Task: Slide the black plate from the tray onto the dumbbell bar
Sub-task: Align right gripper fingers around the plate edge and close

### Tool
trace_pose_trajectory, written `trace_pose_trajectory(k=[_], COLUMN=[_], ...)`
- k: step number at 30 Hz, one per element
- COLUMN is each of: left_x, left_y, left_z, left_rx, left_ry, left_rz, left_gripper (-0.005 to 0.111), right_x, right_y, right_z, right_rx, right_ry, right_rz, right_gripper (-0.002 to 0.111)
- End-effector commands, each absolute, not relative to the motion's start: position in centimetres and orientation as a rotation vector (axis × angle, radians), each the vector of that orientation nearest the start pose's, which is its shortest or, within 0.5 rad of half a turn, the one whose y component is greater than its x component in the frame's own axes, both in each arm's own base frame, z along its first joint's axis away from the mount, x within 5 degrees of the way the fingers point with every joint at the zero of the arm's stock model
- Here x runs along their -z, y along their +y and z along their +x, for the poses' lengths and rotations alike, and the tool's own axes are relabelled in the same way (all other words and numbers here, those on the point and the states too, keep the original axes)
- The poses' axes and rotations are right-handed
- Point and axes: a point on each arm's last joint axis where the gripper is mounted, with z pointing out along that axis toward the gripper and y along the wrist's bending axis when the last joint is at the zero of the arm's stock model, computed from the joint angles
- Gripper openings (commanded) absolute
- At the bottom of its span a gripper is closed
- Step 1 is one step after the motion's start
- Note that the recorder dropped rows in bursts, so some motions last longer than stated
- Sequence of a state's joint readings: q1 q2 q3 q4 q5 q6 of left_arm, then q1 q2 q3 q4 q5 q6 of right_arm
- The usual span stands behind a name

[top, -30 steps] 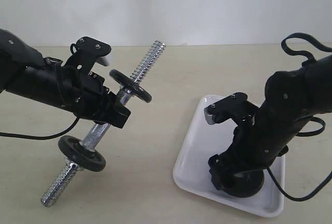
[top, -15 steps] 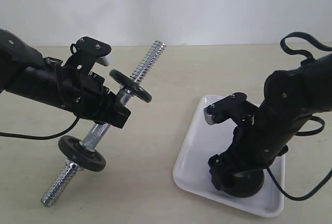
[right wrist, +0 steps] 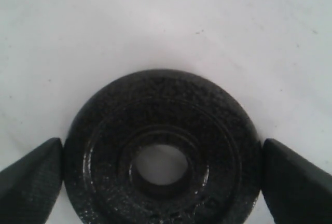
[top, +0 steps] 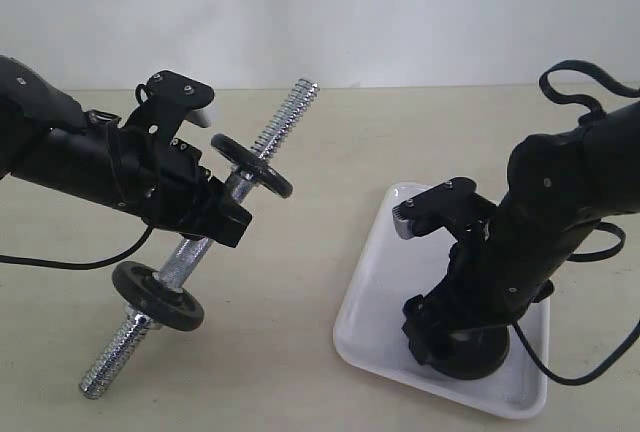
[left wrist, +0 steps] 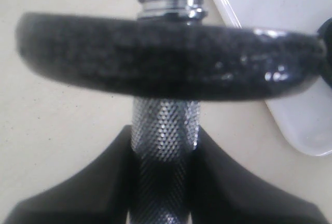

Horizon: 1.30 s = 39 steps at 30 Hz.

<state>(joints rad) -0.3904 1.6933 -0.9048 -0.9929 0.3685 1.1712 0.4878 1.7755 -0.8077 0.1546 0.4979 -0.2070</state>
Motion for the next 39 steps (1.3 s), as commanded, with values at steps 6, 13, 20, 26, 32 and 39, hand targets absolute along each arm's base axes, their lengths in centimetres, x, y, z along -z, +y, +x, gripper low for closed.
trace_pose_trajectory(k=[6,13,20,26,32,39], left_x=[-21.5,-21.5,-21.5,-21.5,-21.5,-21.6], left_y=[-15.2,-15.2,-15.3,-15.3,-15.3,-15.2], left_z=[30.2,30.2,30.1,30.1,30.2,30.2], left_rx=[0.438,0.436,0.443,0.443,0.440,0.432], left_ry=[2.216,2.215,2.217,2.217,2.216,2.214], left_rz=[0.779,0.783,0.787,0.787,0.786,0.781], left_gripper=[0.004,0.004,0.004,0.004,0.004,0.004], right_x=[-11.1,-11.1,-11.2,-11.4,-11.5,-11.7], right_y=[13.8,13.8,14.1,14.5,14.6,14.6], right_z=[24.2,24.1,25.0,26.0,26.2,26.2], right_rx=[-0.166,-0.164,-0.173,-0.171,-0.166,-0.166], right_ry=[2.959,2.942,2.851,2.729,2.696,2.687], right_rz=[-0.852,-0.930,-0.869,-0.849,-0.865,-0.872], right_gripper=[0.000,0.000,0.000,0.000,0.000,0.000])
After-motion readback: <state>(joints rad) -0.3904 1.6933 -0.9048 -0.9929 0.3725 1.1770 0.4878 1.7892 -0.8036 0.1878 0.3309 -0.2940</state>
